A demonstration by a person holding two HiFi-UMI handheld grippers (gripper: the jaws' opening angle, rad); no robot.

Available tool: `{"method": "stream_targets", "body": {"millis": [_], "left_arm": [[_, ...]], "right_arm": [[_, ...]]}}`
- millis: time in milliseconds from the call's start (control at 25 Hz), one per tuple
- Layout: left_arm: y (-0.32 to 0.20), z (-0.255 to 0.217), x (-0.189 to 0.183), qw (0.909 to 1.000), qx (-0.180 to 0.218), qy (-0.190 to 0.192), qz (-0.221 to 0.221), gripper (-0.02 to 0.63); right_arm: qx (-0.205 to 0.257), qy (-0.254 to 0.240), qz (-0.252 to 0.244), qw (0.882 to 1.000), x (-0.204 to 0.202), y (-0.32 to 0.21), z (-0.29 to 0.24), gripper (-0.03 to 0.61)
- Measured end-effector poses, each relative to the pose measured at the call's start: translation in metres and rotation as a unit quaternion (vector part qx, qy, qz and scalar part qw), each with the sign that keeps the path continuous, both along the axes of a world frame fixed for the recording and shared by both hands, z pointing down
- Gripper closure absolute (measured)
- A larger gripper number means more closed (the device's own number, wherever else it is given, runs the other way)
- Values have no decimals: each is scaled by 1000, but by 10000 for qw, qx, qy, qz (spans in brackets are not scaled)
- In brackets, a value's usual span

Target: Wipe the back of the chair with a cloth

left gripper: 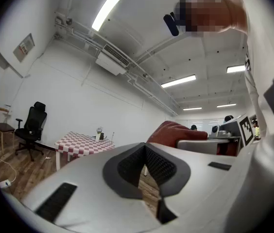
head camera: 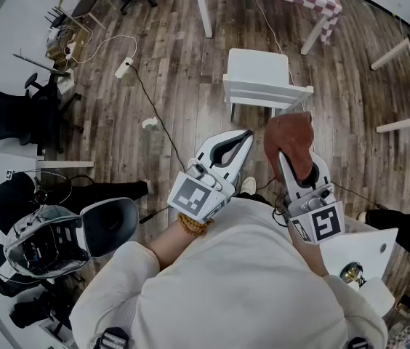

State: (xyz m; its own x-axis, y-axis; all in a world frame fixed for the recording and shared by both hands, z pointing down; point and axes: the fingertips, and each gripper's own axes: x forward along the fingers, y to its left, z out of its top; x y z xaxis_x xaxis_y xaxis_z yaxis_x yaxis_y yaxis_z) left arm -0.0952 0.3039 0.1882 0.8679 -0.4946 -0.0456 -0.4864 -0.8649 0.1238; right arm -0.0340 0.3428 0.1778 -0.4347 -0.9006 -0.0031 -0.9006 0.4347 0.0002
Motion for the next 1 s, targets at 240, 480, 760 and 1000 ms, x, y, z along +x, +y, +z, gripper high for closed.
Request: {"method": "stream_targets", "body": {"millis": [240, 480, 760, 1000], "left_arm": [[4, 4, 13, 10000, -12, -20, -6, 583], [12, 16, 37, 9998, -103, -158, 30, 583], [22, 22, 73, 9996, -184, -185, 98, 583], [27, 33, 99, 9991, -303, -204, 202, 583]], "right_arm": [[2, -32, 4, 10000, 13, 3, 4, 502], [-48, -194, 42, 9998, 39, 10, 14, 499], [-69, -190, 98, 9997, 72, 16, 19, 499], [-180, -209, 92, 9996, 88, 20, 28, 499]]}}
